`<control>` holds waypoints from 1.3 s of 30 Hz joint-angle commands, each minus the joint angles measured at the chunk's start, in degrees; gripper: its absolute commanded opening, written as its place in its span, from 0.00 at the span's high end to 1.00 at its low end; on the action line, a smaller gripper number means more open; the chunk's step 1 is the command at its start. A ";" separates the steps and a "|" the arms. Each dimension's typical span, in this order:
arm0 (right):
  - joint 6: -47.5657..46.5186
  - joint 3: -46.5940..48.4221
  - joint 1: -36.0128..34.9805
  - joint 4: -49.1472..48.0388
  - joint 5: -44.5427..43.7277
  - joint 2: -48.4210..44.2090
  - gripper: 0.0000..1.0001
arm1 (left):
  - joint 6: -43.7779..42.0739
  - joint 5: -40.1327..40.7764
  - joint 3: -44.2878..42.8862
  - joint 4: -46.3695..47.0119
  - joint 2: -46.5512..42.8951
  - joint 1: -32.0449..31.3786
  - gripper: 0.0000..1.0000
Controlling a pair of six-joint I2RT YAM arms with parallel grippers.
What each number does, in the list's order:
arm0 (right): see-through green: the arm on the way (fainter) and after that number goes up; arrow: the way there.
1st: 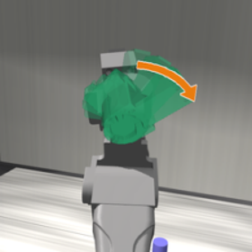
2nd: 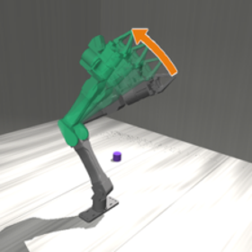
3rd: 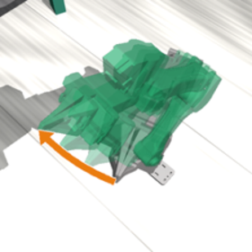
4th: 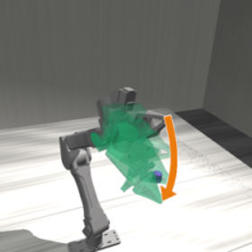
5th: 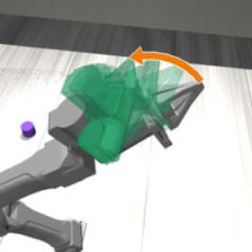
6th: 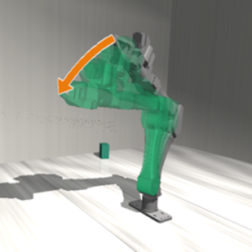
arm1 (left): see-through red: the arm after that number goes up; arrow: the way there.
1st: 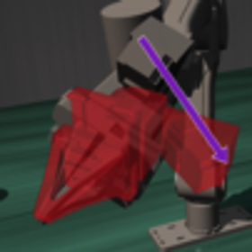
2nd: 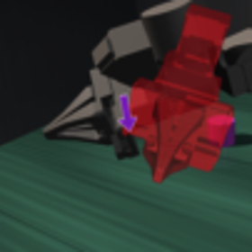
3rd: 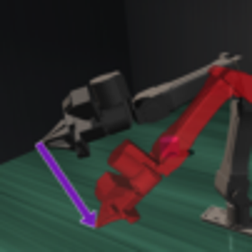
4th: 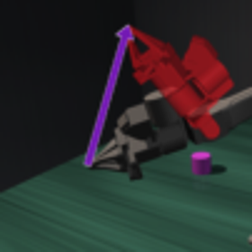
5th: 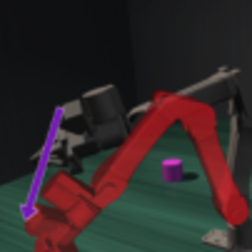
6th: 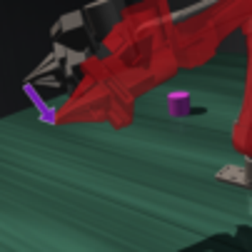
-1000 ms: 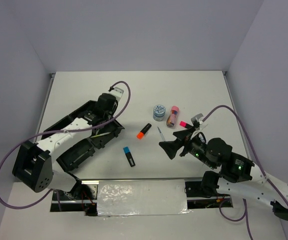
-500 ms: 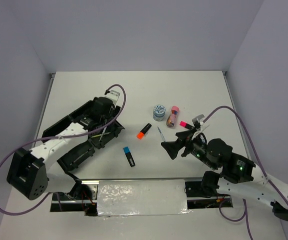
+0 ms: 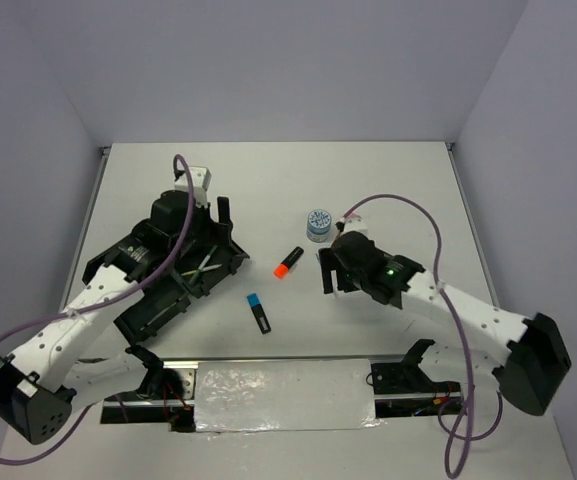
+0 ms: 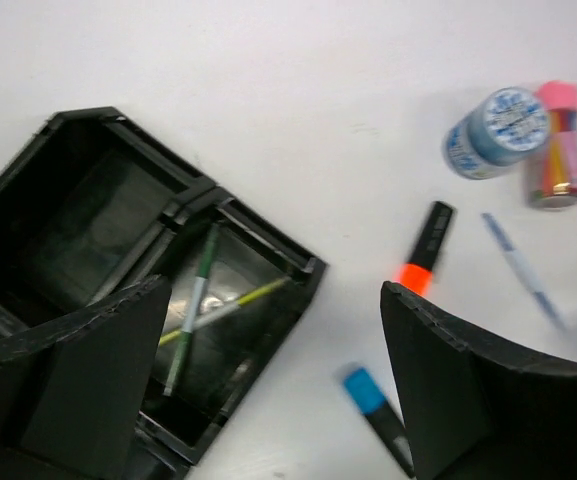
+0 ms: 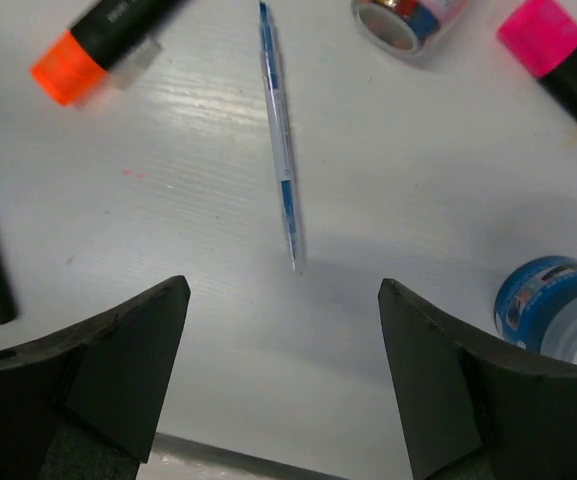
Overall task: Sort the stationery into containers
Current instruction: Pick up the pen from the center of the board.
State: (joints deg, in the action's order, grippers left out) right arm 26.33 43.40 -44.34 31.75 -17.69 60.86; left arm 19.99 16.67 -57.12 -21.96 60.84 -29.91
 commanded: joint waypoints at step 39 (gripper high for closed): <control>-6.29 6.35 8.65 -3.81 14.10 11.33 1.00 | 9.89 -10.96 4.14 -0.90 -0.93 -11.64 0.01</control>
State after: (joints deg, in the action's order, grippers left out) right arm 17.15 49.58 -35.40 26.04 -2.76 84.82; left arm 27.90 3.66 -50.89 -27.20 55.29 -36.49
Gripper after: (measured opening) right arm 0.042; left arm 0.991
